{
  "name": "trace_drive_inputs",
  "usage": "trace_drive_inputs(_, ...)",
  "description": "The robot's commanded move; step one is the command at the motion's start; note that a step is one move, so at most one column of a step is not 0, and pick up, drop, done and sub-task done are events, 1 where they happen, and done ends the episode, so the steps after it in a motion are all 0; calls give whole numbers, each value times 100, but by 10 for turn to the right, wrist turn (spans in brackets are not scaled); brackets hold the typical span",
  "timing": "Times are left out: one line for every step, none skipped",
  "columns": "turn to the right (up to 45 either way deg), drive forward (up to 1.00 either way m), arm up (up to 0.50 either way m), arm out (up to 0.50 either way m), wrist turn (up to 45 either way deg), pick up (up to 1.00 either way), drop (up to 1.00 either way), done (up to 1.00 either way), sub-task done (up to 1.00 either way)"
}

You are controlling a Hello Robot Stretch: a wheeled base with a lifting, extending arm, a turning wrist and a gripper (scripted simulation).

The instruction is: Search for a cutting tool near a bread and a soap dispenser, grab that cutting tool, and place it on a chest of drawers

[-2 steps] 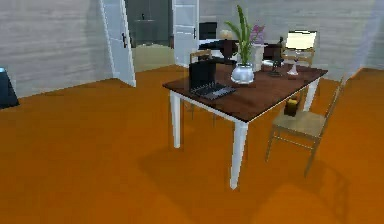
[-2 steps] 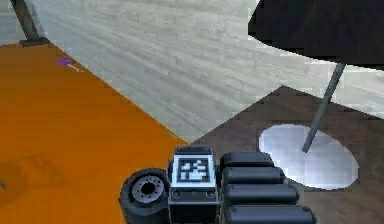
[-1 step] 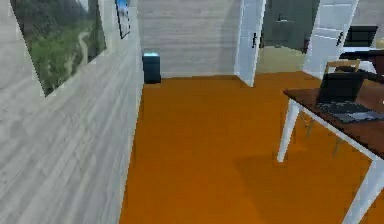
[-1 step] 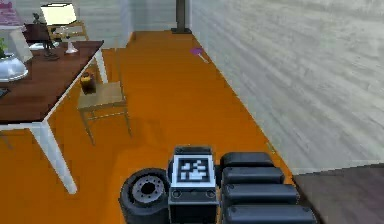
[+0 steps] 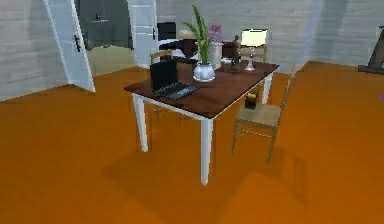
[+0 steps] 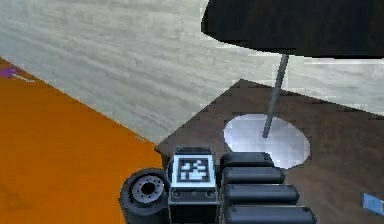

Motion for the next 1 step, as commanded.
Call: trace_drive_inputs(450,0,0,0,0,0,0,0,0)
